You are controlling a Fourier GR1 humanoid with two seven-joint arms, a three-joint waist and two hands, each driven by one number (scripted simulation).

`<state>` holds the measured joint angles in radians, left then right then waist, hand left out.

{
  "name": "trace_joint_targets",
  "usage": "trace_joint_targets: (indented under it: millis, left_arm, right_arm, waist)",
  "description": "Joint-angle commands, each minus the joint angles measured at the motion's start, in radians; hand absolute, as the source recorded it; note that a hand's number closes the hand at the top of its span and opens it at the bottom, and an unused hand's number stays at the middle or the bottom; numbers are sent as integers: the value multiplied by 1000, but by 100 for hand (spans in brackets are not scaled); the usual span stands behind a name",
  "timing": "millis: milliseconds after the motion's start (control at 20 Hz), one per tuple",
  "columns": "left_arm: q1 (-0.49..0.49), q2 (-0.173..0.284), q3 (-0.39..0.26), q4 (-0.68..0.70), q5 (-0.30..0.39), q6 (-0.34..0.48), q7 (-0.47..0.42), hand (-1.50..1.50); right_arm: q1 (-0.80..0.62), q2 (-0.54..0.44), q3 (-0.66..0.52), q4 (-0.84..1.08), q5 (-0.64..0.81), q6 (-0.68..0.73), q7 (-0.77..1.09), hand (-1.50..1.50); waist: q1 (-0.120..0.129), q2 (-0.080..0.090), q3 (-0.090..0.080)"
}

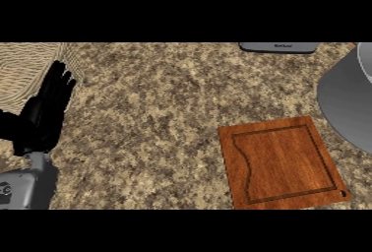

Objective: Pick the tomato from the cutting board and place it in the pot

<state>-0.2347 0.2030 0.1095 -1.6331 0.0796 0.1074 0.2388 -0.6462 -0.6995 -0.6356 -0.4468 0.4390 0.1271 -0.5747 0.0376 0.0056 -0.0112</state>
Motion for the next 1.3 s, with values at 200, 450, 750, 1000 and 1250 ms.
trace_joint_targets:
  millis: [200,450,750,1000,1250]
  left_arm:
    - [31,23,23,-27,25,-27,8,0]
    - [28,-16,1,-26,-1,8,-2,0]
    - [14,-5,21,-2,12,-5,-21,0]
    - [37,-17,-6,-10,-12,-1,-21,0]
    - [20,13,36,-4,22,-22,-25,0]
  right_arm:
    - [7,-143,-150,173,-151,197,-73,-150]
    - [47,-208,-169,233,-176,287,-108,-150]
    - [95,-314,-179,258,-190,397,-116,-150]
    - [135,-322,-173,258,-189,423,-149,-150]
    - [171,-361,-174,256,-195,458,-158,-150]
  waist:
    - [2,12,18]
    - [-2,12,18]
    - [-6,14,19]
    - [-3,15,21]
    - [-2,14,22]
